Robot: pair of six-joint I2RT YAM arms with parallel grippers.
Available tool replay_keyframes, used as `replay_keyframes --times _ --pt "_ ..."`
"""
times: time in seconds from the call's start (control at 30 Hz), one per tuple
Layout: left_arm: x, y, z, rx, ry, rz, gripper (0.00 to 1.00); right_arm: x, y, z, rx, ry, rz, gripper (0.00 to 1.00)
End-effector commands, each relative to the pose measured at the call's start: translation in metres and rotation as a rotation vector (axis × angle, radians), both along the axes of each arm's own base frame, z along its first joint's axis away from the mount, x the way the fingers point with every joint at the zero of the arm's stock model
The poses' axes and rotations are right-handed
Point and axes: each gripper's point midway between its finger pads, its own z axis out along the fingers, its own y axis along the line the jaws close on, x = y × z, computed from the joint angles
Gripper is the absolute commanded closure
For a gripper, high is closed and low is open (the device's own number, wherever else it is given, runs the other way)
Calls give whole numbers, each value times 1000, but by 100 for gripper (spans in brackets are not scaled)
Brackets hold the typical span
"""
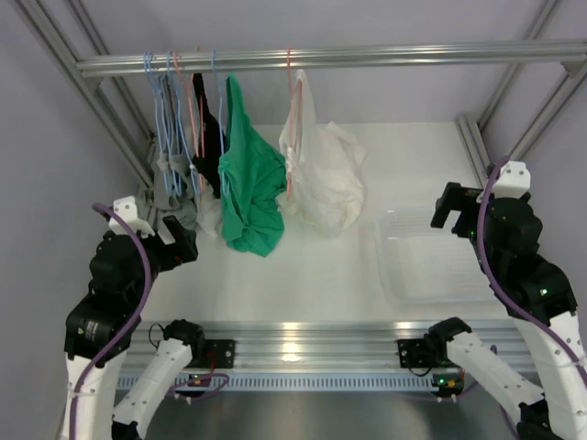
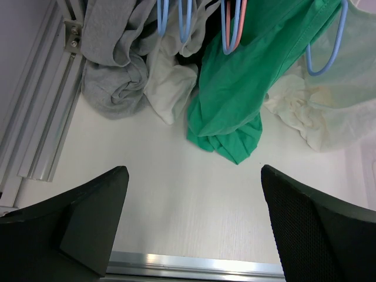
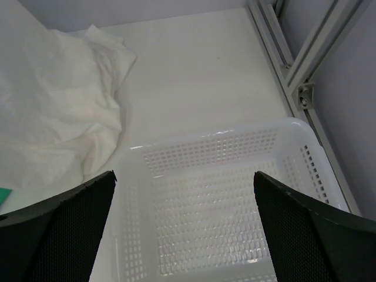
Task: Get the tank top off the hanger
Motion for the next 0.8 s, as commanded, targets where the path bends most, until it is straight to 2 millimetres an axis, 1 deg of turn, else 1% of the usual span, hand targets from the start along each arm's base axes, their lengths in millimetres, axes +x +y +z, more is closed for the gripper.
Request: replay_keyframes --times 0.0,0.1,0.13,0.2,0.23,0.27,0.33,0.37,0.4,0.43,0.47,0.5,0.53,0.57,0.6,0.63,0.67,0.7,0.73,0.77 --pt "5 0 13 0 -58 0 1 2 2 3 0 -5 7 1" --pt "6 -2 22 -3 -74 -14 1 2 5 3 5 -2 18 1" --pt "5 -4 31 -10 -91 -22 1 2 7 3 7 -1 28 1" --pt "7 -12 40 -23 -97 -65 1 4 10 2 11 4 43 1" --pt "6 -15 54 -33 -122 -82 1 5 11 0 14 8 48 1" --pt "11 -24 57 -42 -109 -128 1 5 12 1 16 8 52 1" --pt "16 -36 71 -52 -114 -186 1 7 14 -1 19 11 54 1" --pt "25 -45 90 -60 -124 -226 1 8 14 -2 23 13 53 1" --pt "26 -64 101 -94 -124 -324 1 9 16 -1 27 12 57 0" --pt "30 -73 111 -110 -125 -362 1 9 17 0 33 10 61 1" --pt "45 -83 129 -123 -128 -395 1 10 19 -1 40 13 66 1" --pt "50 -92 137 -144 -122 -437 1 11 20 0 44 11 70 1" --pt "59 -97 143 -153 -117 -448 1 11 21 0 47 11 74 1" --pt "79 -110 138 -148 -72 -470 1 12 22 0 46 15 74 1" --pt "85 -105 163 -118 -136 -422 1 12 22 0 46 15 74 1" --pt "105 -113 157 -87 -101 -402 1 12 21 0 44 14 73 1" --pt "107 -131 160 -55 -97 -439 1 12 22 0 40 15 77 1" --pt "109 -133 183 -44 -149 -421 1 12 21 1 39 14 76 1" --pt "122 -134 182 -7 -143 -370 1 12 21 1 34 13 75 1" --pt "142 -152 165 38 -92 -374 2 12 20 1 33 13 72 1"
